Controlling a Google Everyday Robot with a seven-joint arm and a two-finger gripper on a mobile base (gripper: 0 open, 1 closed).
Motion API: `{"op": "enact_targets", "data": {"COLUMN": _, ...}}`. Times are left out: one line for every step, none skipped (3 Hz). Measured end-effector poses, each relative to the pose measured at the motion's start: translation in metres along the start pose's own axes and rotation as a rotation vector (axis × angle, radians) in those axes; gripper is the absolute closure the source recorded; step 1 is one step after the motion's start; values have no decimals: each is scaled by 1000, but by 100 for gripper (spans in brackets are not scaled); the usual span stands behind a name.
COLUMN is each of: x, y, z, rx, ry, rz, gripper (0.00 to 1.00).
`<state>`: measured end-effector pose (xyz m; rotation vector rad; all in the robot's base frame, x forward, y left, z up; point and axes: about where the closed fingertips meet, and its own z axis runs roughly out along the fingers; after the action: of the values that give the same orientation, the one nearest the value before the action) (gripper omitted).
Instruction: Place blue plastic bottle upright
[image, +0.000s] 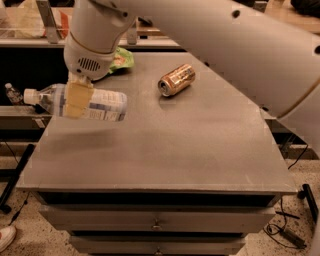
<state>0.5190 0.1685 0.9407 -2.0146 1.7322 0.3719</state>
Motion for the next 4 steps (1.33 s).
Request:
{"op": "enact_targets", "data": {"x": -2, "y": -5, "z": -11, "rx": -15, "ry": -175, "rz": 37, "gripper": 100}}
{"op": "enact_targets", "data": {"x": -8, "y": -4, "z": -24, "rx": -40, "ry": -342, "rz": 79, "gripper": 100}}
{"op": "enact_targets", "data": {"x": -15, "y": 0, "z": -37, "rx": -60, "ry": -476, "rz": 115, "gripper": 100}}
{"op": "enact_targets", "data": {"x": -26, "y": 5, "z": -43, "rx": -76, "ry": -588, "rz": 164, "gripper": 100}}
